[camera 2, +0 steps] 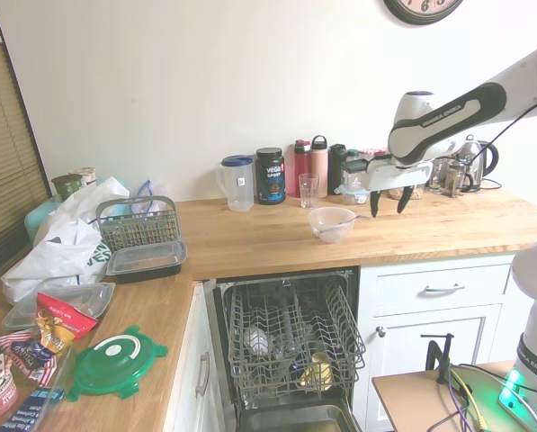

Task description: Put the fork in the dishwasher

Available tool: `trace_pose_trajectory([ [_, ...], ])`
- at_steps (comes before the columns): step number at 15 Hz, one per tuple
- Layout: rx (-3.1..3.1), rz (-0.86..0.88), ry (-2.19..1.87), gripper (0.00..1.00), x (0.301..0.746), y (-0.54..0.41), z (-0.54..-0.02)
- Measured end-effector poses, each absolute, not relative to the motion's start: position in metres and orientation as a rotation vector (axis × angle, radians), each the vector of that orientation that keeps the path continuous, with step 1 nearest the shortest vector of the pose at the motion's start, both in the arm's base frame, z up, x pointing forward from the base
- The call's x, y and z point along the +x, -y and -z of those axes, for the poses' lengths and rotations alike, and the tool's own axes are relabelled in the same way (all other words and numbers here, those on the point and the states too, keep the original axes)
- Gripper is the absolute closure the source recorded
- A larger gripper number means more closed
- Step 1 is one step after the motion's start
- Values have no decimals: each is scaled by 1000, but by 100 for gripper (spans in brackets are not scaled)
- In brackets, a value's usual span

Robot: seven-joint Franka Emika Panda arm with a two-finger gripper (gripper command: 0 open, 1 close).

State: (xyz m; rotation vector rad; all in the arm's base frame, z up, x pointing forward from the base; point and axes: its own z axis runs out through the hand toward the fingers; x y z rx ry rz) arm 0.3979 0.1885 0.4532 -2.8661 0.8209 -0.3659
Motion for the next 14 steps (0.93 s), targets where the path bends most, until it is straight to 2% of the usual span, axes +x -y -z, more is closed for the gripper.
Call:
trace_pose_trajectory([
  [4,-2886,431,-662,0,420,-255,-469],
  [7,-2861,438,-673,0,461,-287,-480],
  [10,-2853,364,-730,0,512,-294,-460],
  [14,-2889,274,-807,0,539,-280,-432],
])
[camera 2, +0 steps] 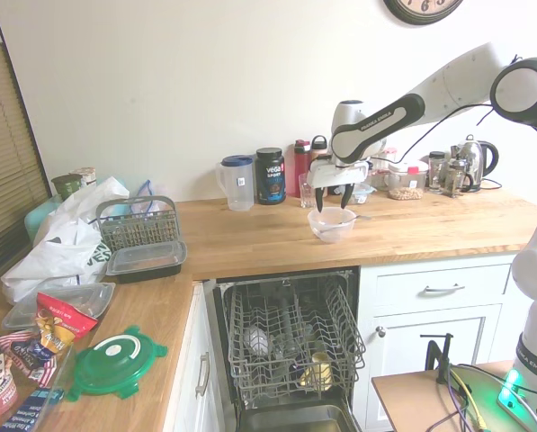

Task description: Put the fork in the dishwasher

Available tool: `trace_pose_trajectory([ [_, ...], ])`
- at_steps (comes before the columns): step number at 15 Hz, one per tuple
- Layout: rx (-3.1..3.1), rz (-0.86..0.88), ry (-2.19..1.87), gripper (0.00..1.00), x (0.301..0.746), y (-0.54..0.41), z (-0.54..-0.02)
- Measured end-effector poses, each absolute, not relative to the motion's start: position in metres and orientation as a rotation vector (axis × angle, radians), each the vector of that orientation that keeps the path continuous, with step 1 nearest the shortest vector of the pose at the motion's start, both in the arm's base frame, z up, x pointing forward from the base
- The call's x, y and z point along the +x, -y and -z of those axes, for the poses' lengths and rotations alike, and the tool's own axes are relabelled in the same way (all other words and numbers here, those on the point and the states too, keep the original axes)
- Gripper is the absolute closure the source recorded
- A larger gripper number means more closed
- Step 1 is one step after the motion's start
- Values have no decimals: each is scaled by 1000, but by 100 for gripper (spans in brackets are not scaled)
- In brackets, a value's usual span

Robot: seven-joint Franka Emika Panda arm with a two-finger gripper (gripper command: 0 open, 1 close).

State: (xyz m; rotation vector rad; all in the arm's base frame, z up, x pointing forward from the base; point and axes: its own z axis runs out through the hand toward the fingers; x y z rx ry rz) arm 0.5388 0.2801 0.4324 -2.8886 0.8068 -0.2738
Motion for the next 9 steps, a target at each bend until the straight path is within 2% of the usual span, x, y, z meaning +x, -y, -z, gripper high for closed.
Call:
trace_pose_trajectory([
  [8,-3001,95,-854,0,549,-275,-387],
  [9,-3006,81,-857,100,554,-277,-383],
])
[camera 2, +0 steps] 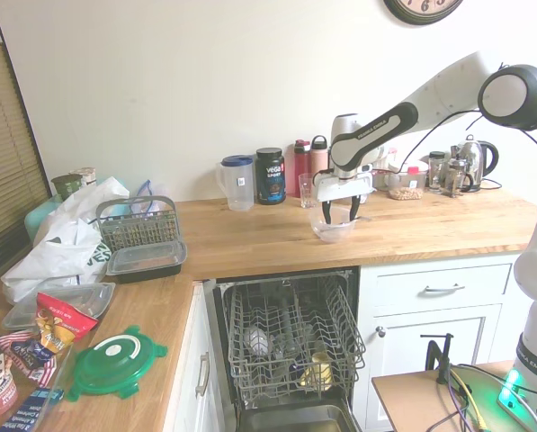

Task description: Put the fork in the dishwasher

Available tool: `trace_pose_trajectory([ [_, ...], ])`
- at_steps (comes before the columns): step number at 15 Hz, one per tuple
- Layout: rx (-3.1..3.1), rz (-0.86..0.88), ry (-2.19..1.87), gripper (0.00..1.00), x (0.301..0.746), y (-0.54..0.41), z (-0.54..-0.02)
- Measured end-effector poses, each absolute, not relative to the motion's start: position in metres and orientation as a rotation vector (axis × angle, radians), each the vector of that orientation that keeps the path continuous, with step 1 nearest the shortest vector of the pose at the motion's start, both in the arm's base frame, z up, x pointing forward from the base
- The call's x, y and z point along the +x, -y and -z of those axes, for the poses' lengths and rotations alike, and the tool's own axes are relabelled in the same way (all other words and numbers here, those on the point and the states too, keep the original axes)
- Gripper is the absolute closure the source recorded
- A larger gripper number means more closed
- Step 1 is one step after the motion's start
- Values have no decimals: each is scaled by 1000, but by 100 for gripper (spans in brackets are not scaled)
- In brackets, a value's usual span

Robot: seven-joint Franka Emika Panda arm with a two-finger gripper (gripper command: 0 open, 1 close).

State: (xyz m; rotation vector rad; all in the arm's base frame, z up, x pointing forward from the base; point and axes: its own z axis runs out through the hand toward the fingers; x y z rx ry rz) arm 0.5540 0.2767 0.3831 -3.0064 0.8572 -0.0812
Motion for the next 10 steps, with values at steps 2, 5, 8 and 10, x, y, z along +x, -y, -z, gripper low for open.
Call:
trace_pose_trajectory([
  [2,-3012,65,-857,100,560,-281,-382],
  [5,-3027,41,-856,100,565,-287,-384],
  [8,-3044,5,-868,100,572,-287,-374],
  [10,-3058,-29,-878,100,575,-287,-362],
])
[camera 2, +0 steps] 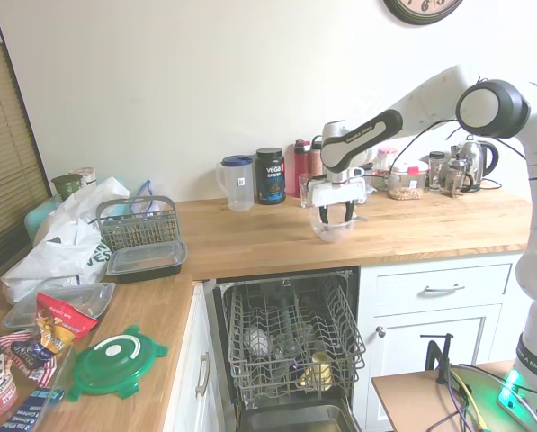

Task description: Put the fork in the dishwasher

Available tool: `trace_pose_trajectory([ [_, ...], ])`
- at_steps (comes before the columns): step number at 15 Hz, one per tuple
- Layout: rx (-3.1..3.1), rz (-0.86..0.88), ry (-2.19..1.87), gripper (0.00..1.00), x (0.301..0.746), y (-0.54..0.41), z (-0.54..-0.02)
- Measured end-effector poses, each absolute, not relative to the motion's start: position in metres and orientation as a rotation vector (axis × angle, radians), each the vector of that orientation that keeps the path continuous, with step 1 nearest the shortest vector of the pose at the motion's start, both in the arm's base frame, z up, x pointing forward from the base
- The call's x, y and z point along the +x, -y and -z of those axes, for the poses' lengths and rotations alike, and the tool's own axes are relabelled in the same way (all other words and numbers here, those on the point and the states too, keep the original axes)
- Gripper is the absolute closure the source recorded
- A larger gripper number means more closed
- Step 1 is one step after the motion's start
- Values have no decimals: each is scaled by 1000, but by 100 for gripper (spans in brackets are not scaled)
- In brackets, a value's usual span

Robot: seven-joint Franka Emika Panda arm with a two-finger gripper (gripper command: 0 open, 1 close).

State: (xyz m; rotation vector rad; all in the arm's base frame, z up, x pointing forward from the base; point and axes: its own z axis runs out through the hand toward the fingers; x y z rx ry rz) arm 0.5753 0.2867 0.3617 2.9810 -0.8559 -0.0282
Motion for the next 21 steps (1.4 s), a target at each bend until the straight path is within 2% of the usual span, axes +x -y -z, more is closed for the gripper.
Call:
trace_pose_trajectory([
  [15,2983,25,846,100,575,-298,-363],
  [21,3031,-28,798,100,554,-319,-384],
])
